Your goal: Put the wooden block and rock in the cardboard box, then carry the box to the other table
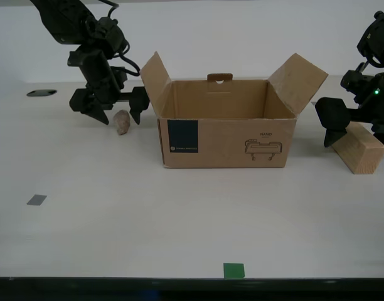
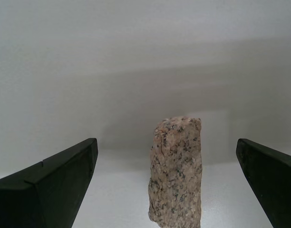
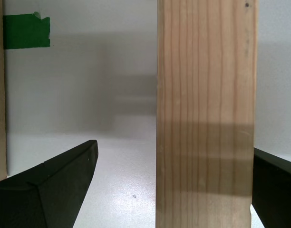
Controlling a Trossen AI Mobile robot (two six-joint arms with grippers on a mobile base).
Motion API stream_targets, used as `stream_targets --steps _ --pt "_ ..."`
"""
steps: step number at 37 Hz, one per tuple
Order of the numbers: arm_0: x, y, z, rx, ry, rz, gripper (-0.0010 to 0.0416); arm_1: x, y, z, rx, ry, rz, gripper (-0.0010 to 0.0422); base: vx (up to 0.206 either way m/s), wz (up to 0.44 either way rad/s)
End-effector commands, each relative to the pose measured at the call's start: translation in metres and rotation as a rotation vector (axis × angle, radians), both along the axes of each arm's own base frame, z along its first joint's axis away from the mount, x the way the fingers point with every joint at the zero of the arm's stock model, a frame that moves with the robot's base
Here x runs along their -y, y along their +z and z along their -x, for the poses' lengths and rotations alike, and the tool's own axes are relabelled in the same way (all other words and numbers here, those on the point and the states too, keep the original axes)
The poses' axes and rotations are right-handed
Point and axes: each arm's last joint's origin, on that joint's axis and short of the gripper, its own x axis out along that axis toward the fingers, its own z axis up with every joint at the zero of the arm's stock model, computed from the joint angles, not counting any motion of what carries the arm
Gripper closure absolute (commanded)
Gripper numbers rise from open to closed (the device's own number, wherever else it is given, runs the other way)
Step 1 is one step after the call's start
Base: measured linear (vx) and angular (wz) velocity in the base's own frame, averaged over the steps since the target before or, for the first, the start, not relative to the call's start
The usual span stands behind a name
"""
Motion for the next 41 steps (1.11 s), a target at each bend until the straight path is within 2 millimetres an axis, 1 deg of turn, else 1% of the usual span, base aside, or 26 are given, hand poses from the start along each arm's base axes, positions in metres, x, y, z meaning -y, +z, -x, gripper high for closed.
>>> stream_targets --steps 1,22,41 --pt "0.0001 0.0004 -0.0008 0.004 -0.003 0.007 0.0017 0.0002 -0.0002 0.0002 -0.001 0.0 -0.002 0.0012 0.0 0.0" --pt "-0.0001 0.0 -0.0001 0.003 0.02 0.015 0.0021 -0.0005 -0.0014 0.0027 -0.029 0.003 -0.008 0.0012 0.0 0.0" --pt "-0.0002 0.0 -0.0001 0.003 0.021 0.015 0.0093 -0.0008 -0.0019 0.0041 -0.046 0.017 -0.007 0.0012 0.0 0.0"
